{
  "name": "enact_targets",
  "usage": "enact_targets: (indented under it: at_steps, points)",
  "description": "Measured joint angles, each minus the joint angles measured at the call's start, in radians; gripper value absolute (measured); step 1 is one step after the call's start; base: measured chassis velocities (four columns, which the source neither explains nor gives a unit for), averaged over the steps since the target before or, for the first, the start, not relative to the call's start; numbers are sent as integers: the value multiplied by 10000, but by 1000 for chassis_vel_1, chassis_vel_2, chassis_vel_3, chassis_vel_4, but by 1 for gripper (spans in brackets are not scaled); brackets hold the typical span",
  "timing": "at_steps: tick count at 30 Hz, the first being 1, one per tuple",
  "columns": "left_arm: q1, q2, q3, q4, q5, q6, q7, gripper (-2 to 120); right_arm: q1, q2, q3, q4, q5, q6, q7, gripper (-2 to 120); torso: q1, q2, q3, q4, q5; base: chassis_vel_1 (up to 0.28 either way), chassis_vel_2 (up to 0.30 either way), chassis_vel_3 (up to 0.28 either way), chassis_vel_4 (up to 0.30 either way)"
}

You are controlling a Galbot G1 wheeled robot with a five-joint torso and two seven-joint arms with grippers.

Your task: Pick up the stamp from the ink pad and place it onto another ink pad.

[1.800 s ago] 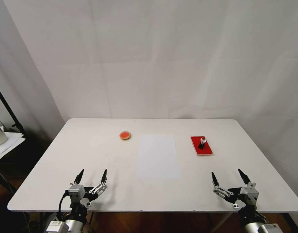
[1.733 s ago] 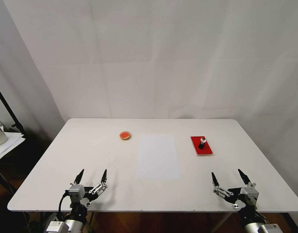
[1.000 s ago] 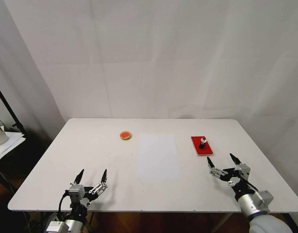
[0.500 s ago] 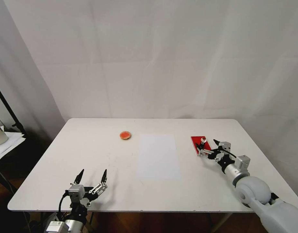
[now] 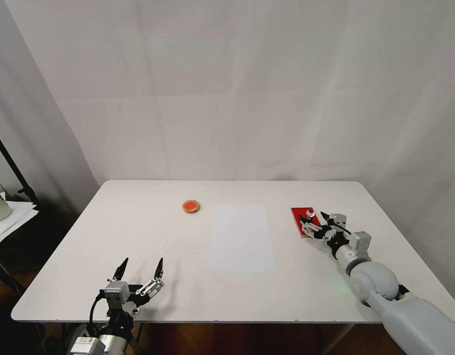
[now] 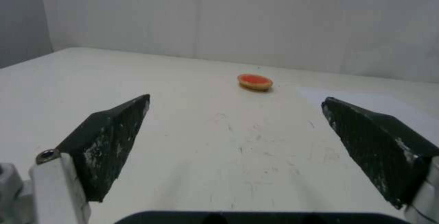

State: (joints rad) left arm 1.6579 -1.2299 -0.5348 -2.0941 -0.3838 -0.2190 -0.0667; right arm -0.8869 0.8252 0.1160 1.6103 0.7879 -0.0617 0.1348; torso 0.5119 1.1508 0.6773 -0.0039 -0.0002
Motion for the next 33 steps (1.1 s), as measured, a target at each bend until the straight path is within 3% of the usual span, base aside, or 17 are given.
enact_targets:
  at_steps: [8,13,16,25,29,33]
  points:
    - [0,0,0,0,0,0,0,100,-24,-65,-43,59,1,-14,-5,38,0,0,0,0,0,0,0,0,0]
    - [0,0,0,0,0,0,0,100,-40,-72,-153,98,-47,-22,-35,14,0,0,0,0,0,0,0,0,0]
    - [0,0,0,0,0,0,0,100,-44,-76,-165,99,-73,-22,-41,8,0,1,-1,1,-1,0,0,0,0]
    - [0,0,0,0,0,0,0,100,504,-393,-417,213,-101,-29,-146,9,0,0,0,-3,4,0,0,0,0]
    - [1,0,0,0,0,0,1,100,1799,-734,-1503,343,-47,2,-614,9,0,1,-1,-1,-3,0,0,0,0]
    - [1,0,0,0,0,0,0,100,3523,-501,-3617,-97,220,52,-1467,9,0,1,0,3,-5,0,0,0,0]
